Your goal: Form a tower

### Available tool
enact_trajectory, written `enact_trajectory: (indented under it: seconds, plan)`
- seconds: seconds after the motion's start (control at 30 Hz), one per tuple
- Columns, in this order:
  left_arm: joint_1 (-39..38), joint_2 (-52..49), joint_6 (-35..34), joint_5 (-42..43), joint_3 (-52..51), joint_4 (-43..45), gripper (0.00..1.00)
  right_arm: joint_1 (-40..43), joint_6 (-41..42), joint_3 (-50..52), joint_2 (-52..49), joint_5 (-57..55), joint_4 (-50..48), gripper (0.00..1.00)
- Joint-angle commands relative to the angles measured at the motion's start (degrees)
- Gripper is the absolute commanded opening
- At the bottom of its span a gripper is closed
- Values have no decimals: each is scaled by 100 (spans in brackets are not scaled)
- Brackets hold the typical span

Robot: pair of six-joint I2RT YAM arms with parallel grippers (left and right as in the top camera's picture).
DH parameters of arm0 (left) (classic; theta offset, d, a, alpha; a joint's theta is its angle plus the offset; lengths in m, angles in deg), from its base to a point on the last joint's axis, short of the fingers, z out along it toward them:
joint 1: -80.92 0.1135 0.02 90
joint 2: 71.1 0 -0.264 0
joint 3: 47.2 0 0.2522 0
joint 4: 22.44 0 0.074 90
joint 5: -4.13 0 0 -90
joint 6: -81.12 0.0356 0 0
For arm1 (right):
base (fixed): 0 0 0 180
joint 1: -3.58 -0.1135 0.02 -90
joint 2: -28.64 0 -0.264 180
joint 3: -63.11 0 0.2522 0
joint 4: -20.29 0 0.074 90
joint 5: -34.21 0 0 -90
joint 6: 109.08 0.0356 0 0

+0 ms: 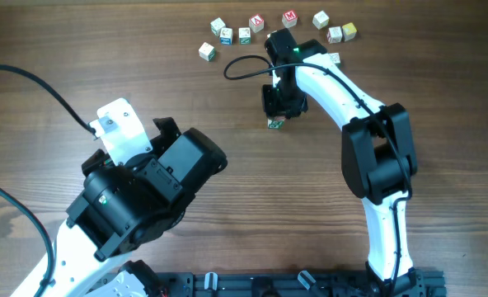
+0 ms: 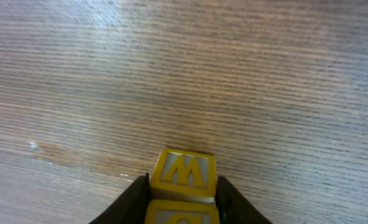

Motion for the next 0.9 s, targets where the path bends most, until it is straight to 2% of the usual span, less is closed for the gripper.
enact_trajectory:
  seconds: [0.0,0.23,0.33,0.53,0.57,0.63,0.67,0.87]
  plan:
    - [7,-22,-96,-13,-22,-4,100,-52,33,-332,-142,76,79,32]
    - [7,-22,-96,-13,-22,-4,100,-201,50,-345,-142,-42,184,33]
    - [7,-22,-96,-13,-22,-4,100,-249,83,-345,-142,-562,315,46]
    - [7,-22,-96,-13,-22,-4,100,-249,-122,-345,-142,-811,199,56]
    - [7,-22,-96,-13,-22,-4,100,-256,-131,-350,-142,-785,199,64]
    - [7,-22,-96,-15,-22,-4,100,-256,-269,-463,-142,-546,197,96]
    - [7,-22,-96,-13,-22,-4,100,-256,-264,-592,-142,-527,229,99]
    - [7,-22,-96,-13,-22,-4,100,-260,0,-1547,111,-411,1064,99]
